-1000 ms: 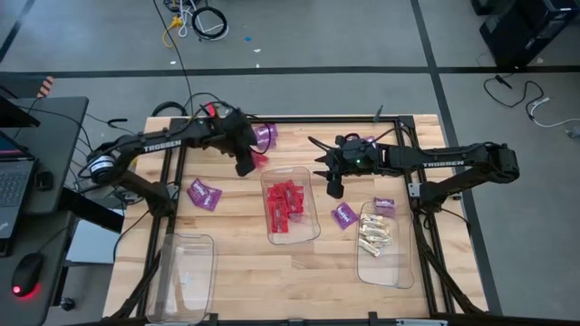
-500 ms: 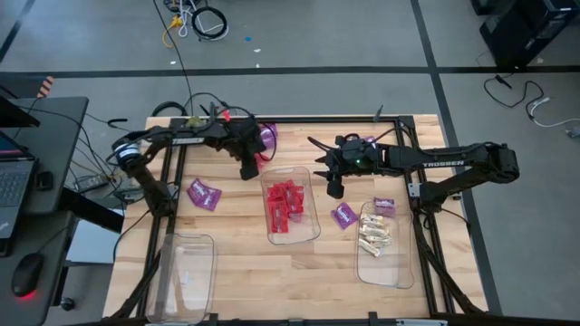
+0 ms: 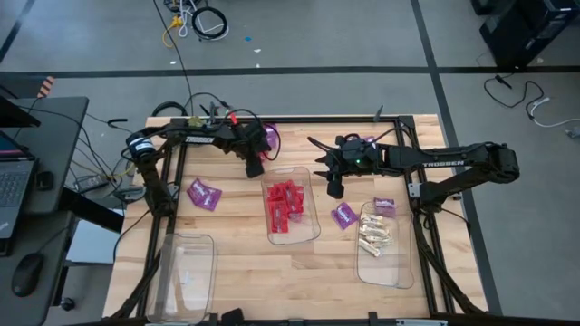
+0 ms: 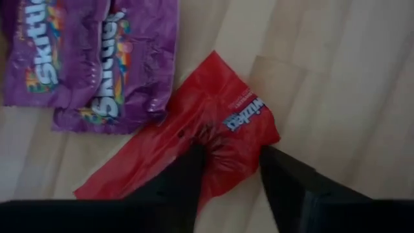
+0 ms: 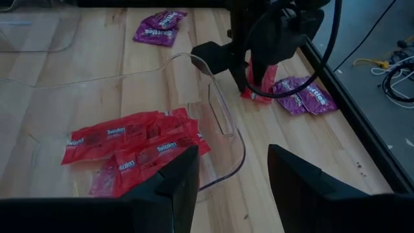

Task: Sort candy
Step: Put the red candy pack into the middle transparent bin

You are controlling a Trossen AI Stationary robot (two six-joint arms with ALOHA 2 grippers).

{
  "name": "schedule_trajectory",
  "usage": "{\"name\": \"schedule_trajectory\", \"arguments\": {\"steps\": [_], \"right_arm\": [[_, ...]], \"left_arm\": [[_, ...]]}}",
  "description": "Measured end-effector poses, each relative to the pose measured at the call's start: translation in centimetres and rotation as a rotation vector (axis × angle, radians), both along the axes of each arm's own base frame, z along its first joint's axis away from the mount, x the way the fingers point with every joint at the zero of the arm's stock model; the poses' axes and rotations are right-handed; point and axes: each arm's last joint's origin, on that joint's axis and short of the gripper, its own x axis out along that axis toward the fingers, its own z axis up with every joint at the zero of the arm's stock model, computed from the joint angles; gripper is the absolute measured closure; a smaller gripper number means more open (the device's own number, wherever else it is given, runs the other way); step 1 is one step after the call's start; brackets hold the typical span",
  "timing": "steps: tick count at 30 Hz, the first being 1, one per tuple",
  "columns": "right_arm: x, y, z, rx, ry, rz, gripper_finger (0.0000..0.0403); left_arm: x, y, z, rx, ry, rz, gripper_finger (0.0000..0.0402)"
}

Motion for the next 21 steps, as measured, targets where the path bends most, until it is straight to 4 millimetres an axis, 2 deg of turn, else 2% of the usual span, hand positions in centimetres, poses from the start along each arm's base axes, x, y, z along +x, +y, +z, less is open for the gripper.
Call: {"name": "schedule_trajectory", "arguments": {"steps": [2,6,7,10,12,16,21], "right_arm": [[0.0,0.0,0.0,0.0,0.0,0.001,0.0234],[0.0,0.0,0.0,-0.001,0.0,0.001,0.0234],[0.0,0.0,0.0,-0.001,0.0,0.001,0.0234],[0.0,0.0,0.0,-0.001,0.001,0.001,0.0234],[0.0,0.0,0.0,-0.001,0.001,0.001,0.0234],[0.0,0.0,0.0,-0.001,0.002,0.001,0.0234],[0.0,0.0,-0.1,-0.004,0.008,-0.001,0.0234]], "left_arm": [[0.1,0.1,0.2,0.019,0.007,0.008,0.0276],[0.3,0.4,0.5,0.038,0.006,0.018,0.0374],[0.4,0.5,0.6,0.038,0.004,0.02,0.0386],[0.5,0.6,1.2,0.064,0.007,0.024,0.0395],[0.6,0.7,2.4,0.094,-0.014,0.028,0.0399],[0.4,0.6,5.7,0.144,-0.077,0.036,0.04],[-0.8,-0.2,11.0,0.196,-0.164,0.039,0.04]]}}
